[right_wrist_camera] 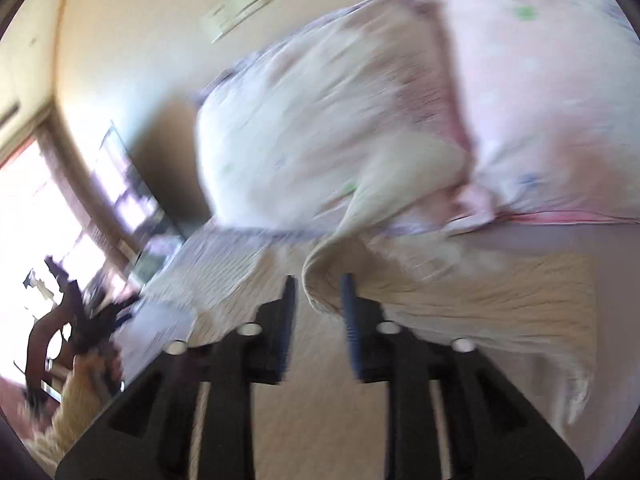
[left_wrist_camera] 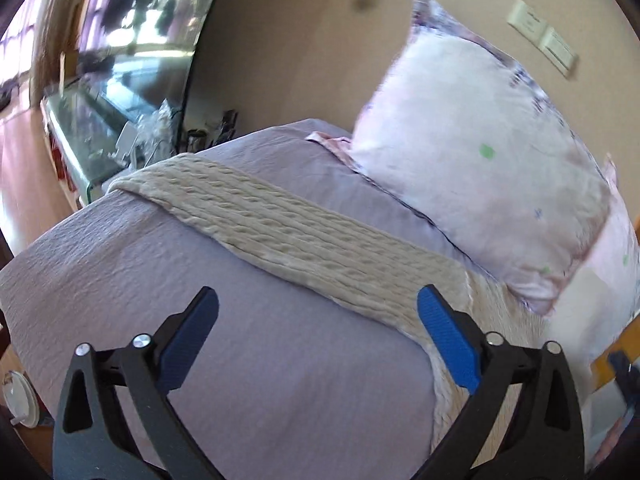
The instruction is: Fold small clothes
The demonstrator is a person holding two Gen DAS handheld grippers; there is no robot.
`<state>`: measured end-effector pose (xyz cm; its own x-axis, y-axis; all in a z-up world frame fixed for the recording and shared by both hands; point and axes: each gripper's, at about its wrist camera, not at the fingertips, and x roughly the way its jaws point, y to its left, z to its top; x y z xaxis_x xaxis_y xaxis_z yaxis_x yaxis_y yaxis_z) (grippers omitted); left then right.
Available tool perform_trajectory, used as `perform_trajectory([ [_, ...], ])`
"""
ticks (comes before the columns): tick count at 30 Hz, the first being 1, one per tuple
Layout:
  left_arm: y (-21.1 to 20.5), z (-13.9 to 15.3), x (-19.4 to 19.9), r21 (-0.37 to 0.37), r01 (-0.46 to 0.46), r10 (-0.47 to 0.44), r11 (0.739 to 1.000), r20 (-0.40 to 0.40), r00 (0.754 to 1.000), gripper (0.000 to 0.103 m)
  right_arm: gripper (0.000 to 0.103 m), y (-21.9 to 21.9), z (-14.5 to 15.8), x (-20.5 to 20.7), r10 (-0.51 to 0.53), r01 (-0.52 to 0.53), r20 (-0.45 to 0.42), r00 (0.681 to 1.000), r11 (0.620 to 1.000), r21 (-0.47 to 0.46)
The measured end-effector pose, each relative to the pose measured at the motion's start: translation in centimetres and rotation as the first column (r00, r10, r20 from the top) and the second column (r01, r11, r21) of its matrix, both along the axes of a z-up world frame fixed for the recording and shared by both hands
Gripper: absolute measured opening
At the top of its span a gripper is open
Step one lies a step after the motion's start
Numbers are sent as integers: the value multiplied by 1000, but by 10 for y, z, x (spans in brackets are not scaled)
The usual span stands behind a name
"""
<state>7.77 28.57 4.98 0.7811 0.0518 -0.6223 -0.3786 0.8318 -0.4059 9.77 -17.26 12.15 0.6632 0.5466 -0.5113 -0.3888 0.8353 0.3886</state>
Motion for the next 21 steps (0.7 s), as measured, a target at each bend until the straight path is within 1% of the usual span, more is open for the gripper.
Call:
perform_trajectory([
  [1,7,-2,2,-17,-7,7,1000,-6,1000,92,69,2,0,-7,-9,9,27,1000,1000,-1],
  [2,16,-3,4,-31,-18,18,999,-12,1000,89,79,-1,2,-14,-35,35,53,998,999,-7],
  [3,29,-7,10,-55,-41,39,998,-29,999,88,79,-8,2,-13,-63,64,64,996,998,-13],
  [5,44,-12,16,-92,-70,66,993,-45,997,81,79,-24,1,-14,-104,105,47,993,994,-8],
  [7,66,-21,19,-163,-118,109,980,-62,992,78,79,-42,-3,-18,-145,145,20,989,989,-1],
  [8,75,-25,20,-196,-141,129,971,-71,989,76,79,-46,-5,-12,-162,162,10,987,987,-3],
  [9,87,-32,22,-242,-174,157,955,-87,984,76,79,-53,-9,-13,-178,178,2,984,984,-1],
  [10,95,-35,20,-272,-192,178,943,-76,981,73,80,-59,-11,-17,-193,193,-4,981,981,4],
  [12,110,-38,18,-322,-236,228,917,-62,972,69,81,-66,-16,-7,-215,215,-14,976,976,11],
  [13,118,-39,19,-350,-255,250,901,-60,966,68,81,-70,-17,-12,-224,224,-14,975,974,18],
  [14,124,-41,19,-369,-269,269,889,-54,962,66,82,-73,-19,-11,-227,227,-13,974,974,23],
  [16,135,-44,21,-396,-297,302,869,-52,952,58,83,-78,-20,-14,-231,232,-11,973,972,37],
  [17,141,-45,23,-405,-311,318,860,-51,947,52,83,-81,-21,-16,-235,236,-12,972,971,43],
  [18,147,-45,27,-400,-335,338,853,-65,939,37,83,-84,-23,-19,-237,237,-16,971,970,50],
  [19,151,-46,30,-386,-356,350,851,-87,933,25,83,-87,-25,-21,-237,237,-19,971,970,56],
  [20,155,-48,37,-365,-376,355,852,-125,926,7,83,-92,-27,-23,-239,240,-22,971,969,62],
  [21,156,-48,40,-361,-370,347,856,-129,929,7,83,-96,-28,-24,-242,243,-24,970,968,63],
])
